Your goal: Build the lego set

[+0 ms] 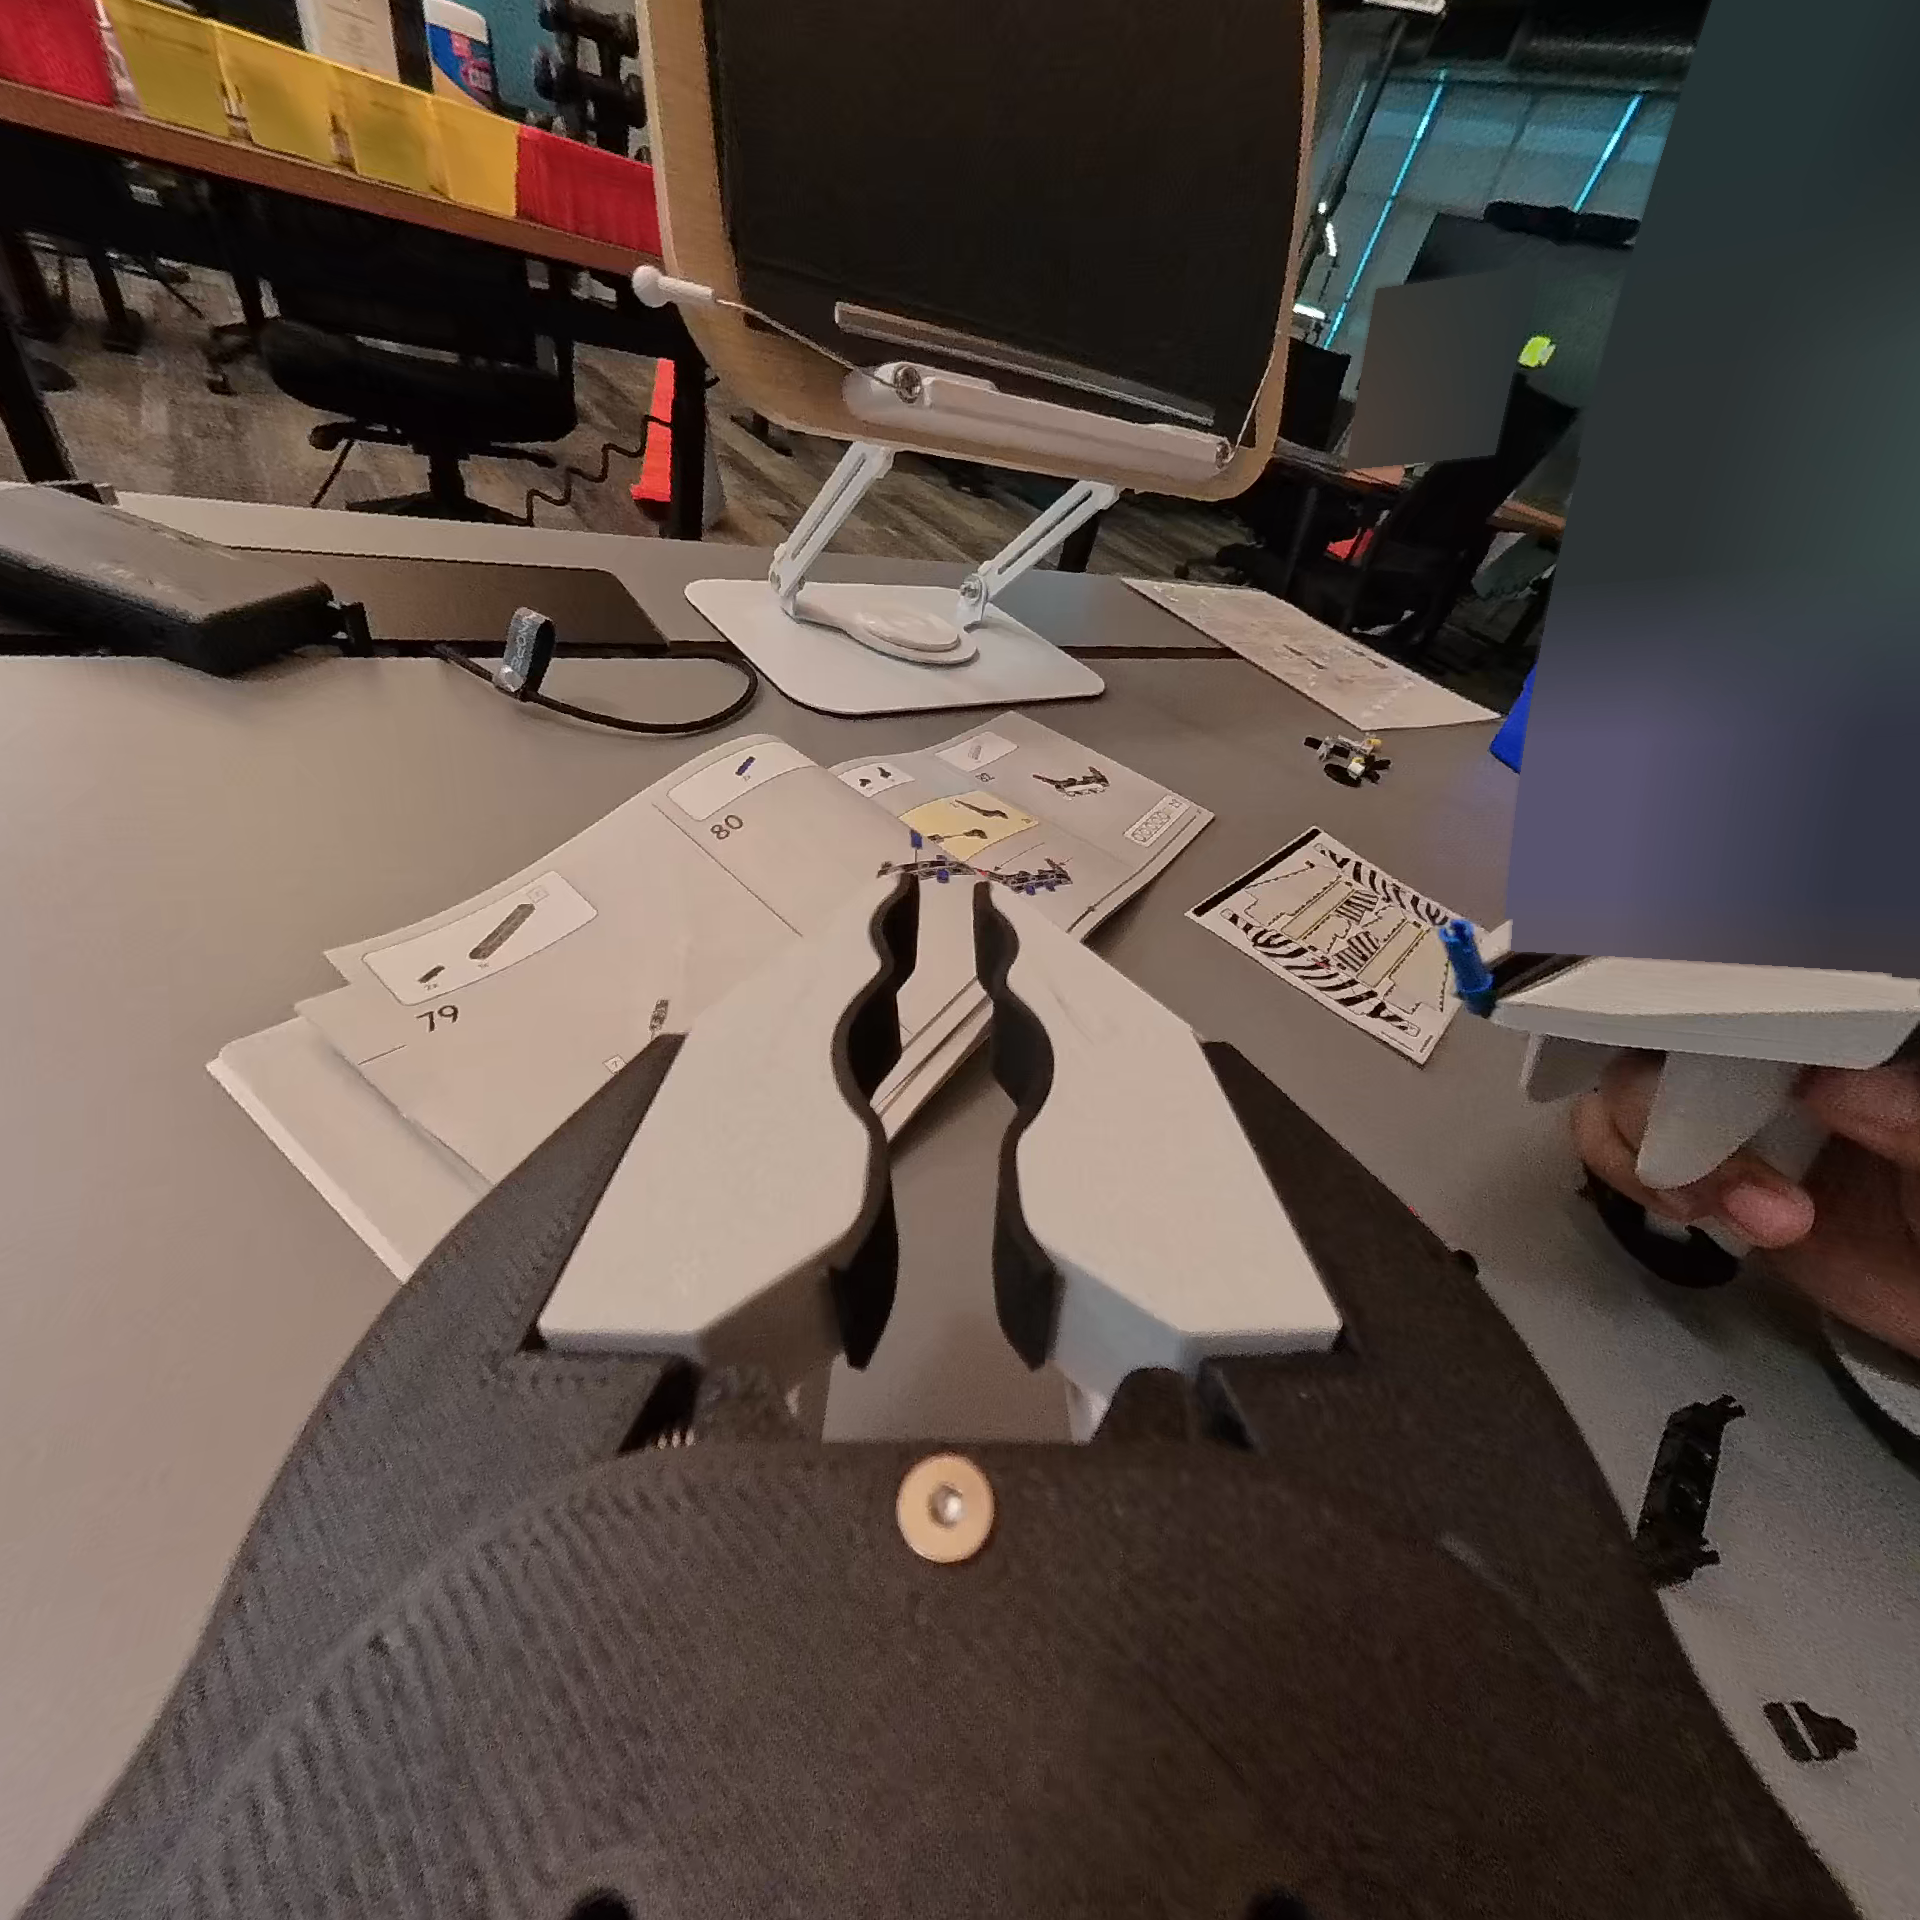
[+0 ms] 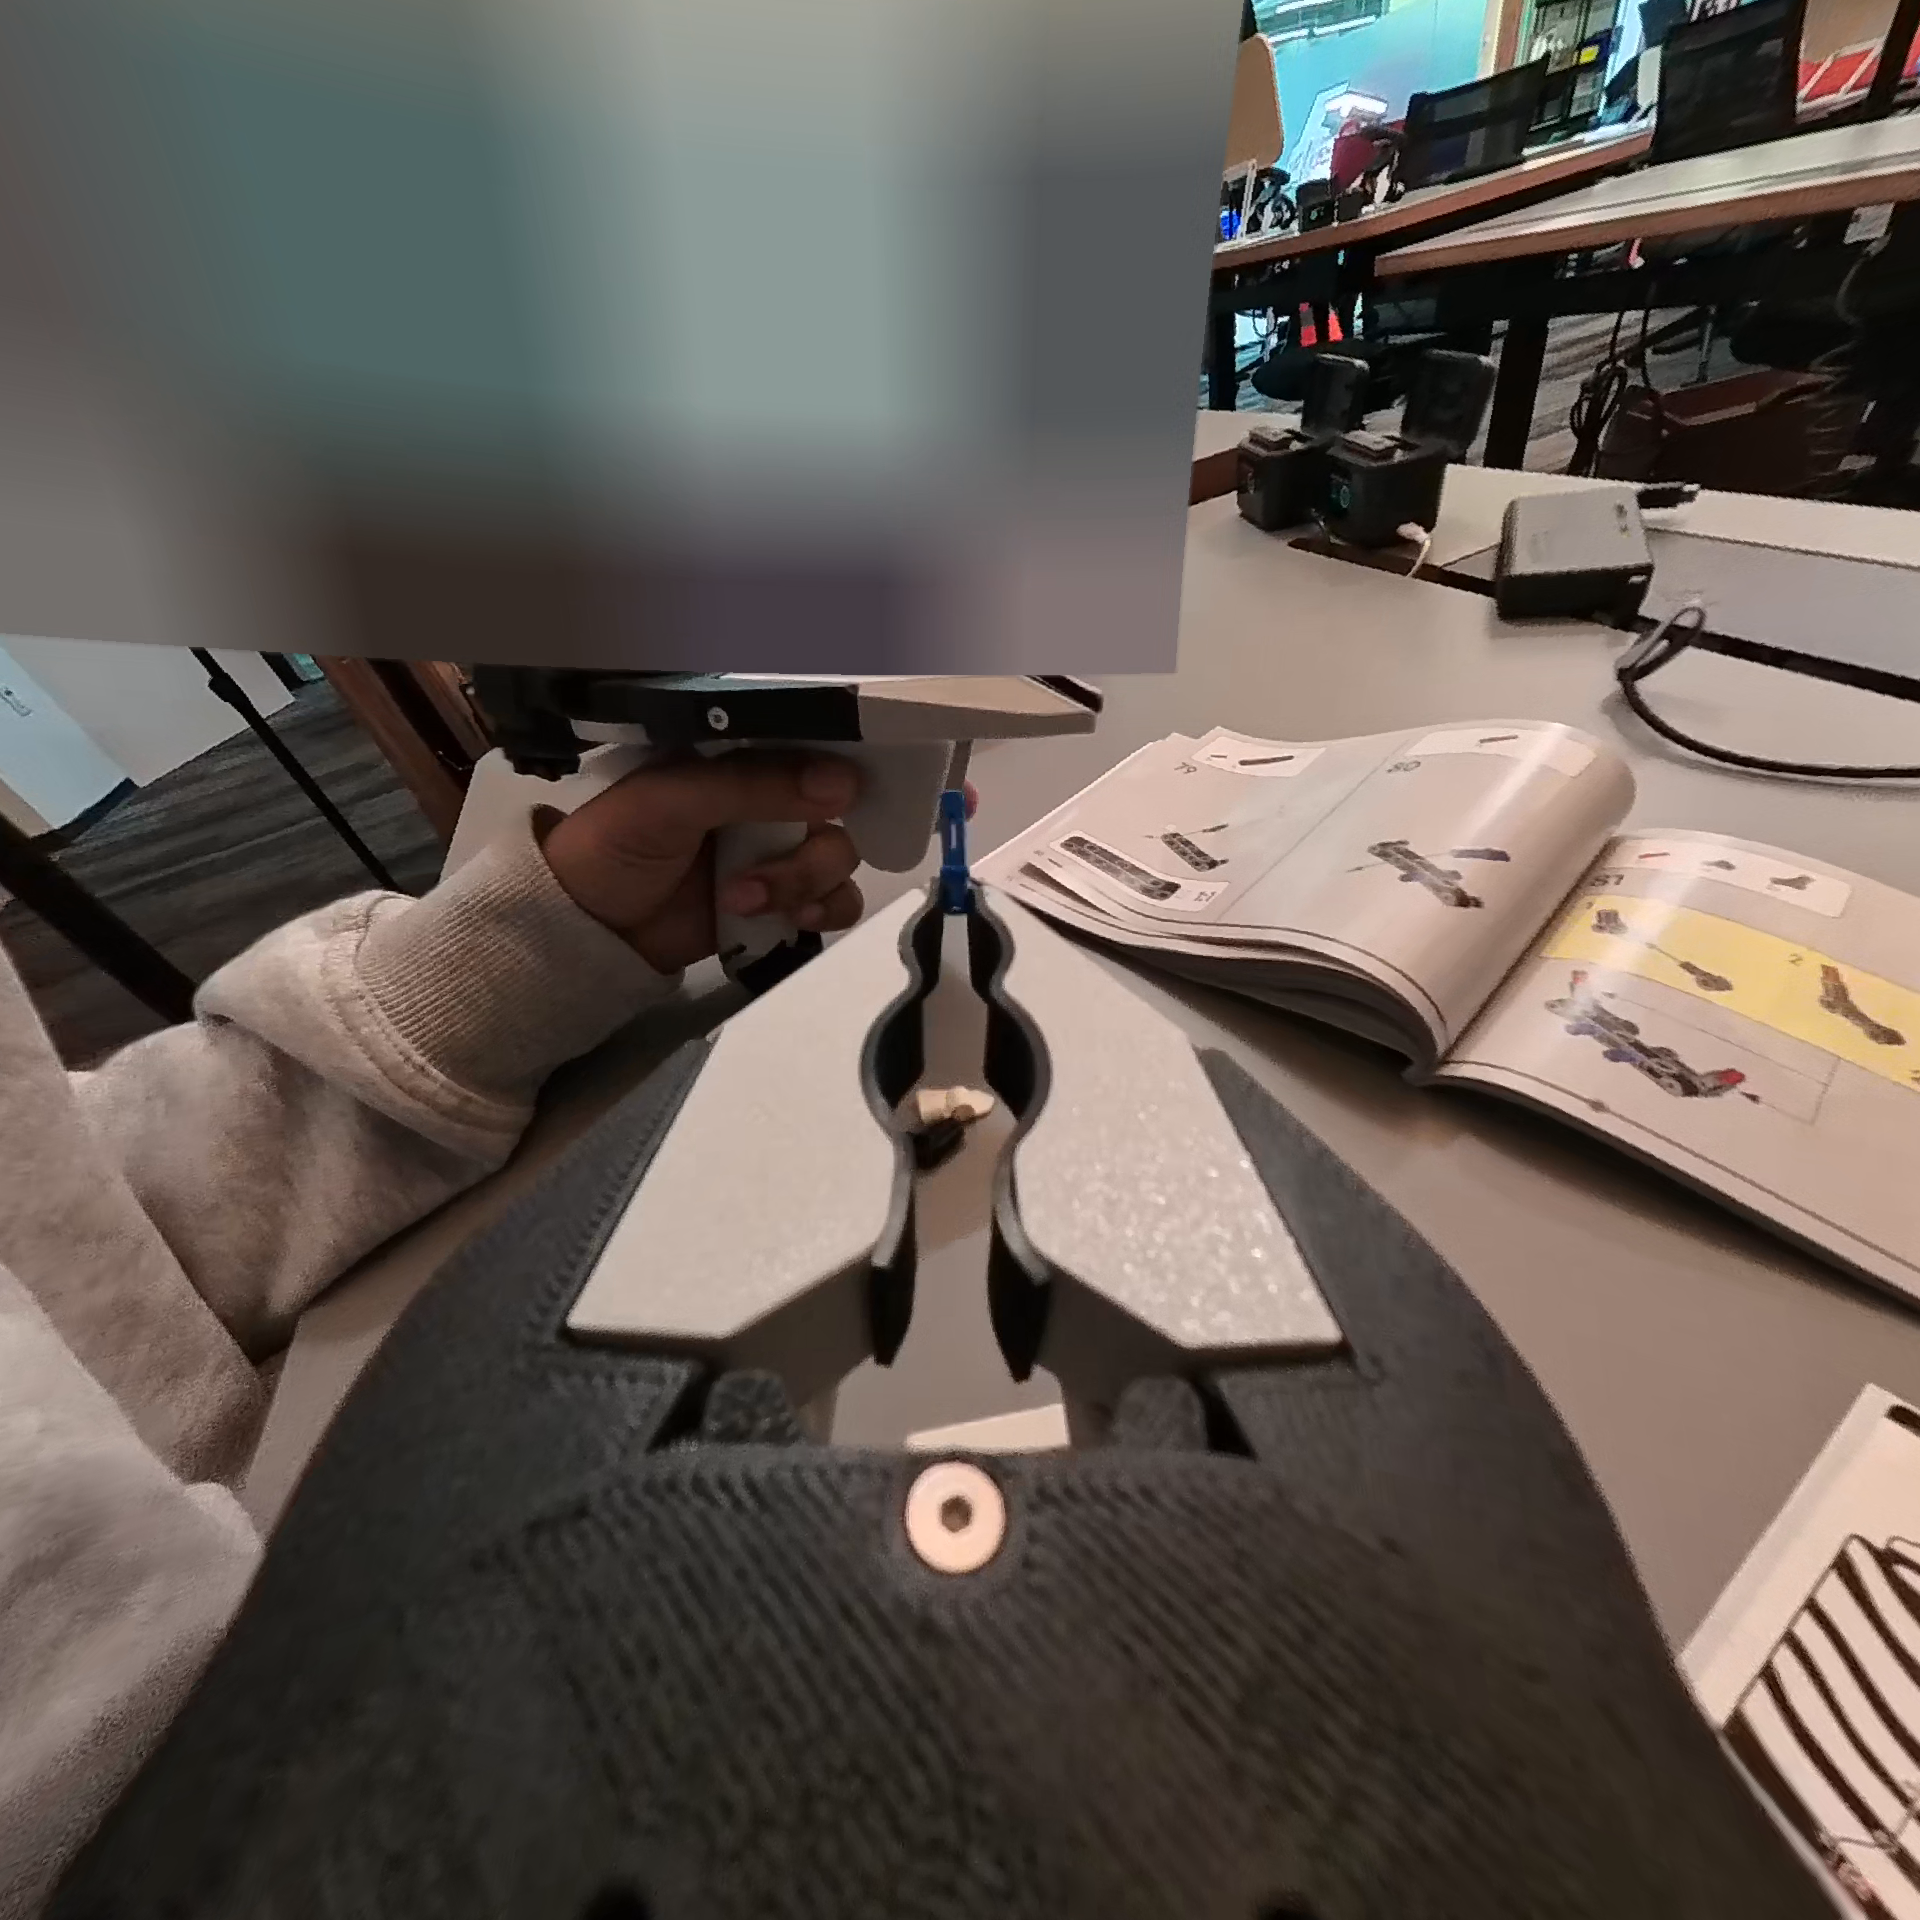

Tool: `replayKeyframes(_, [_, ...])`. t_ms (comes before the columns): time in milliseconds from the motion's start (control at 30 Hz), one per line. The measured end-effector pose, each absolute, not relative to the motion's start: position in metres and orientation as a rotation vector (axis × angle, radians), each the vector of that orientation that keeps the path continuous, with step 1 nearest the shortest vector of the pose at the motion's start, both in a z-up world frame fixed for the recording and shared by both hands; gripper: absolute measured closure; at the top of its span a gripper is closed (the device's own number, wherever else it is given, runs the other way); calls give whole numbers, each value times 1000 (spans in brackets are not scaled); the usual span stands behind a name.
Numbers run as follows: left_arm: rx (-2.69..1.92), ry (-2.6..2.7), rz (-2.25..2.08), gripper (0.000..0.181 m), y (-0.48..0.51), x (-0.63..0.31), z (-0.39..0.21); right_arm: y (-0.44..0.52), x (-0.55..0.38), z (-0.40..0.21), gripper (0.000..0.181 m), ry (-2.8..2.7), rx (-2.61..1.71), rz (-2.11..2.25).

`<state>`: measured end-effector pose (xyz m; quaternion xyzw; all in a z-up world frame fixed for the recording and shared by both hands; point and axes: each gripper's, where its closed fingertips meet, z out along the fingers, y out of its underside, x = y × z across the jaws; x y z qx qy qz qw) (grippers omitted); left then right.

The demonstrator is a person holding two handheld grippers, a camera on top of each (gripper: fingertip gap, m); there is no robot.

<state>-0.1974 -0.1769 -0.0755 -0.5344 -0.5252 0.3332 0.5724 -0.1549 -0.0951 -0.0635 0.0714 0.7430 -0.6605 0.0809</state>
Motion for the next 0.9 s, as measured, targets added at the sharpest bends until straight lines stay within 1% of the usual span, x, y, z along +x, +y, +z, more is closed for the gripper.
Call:
replayKeyframes(100, [-1265,-1213,817,175,-176,-197,-73,-95,-149,-56,179,2222,170,-2016])
replayKeyframes(233, [-1226,-1163,851,176,-173,-192,-60,-83,-142,-26,179,2158,162,-2133])
replayKeyframes(300, [-1194,-1163,751,177,-157,-181,-50,-67,-140,-11,179,2143,189,-2166])
replayKeyframes(433, [-1147,-1043,500,181,-83,-134,-25,-25,-135,-1,180,2235,255,-2167])
replayKeyframes(533, [-1322,-1142,401,181,-38,-102,-55,7,-122,-1,180,2217,332,-2126])
replayKeyframes(700, [-1634,-1375,501,181,-13,-73,-111,38,-103,-21,179,2214,419,-2052])
replayKeyframes(833, [-1697,-1511,331,172,12,-73,-136,47,-88,-33,180,2187,415,-2002])
replayKeyframes(900, [-1774,-1560,321,168,14,-73,-149,55,-84,-31,180,2201,395,-2026])
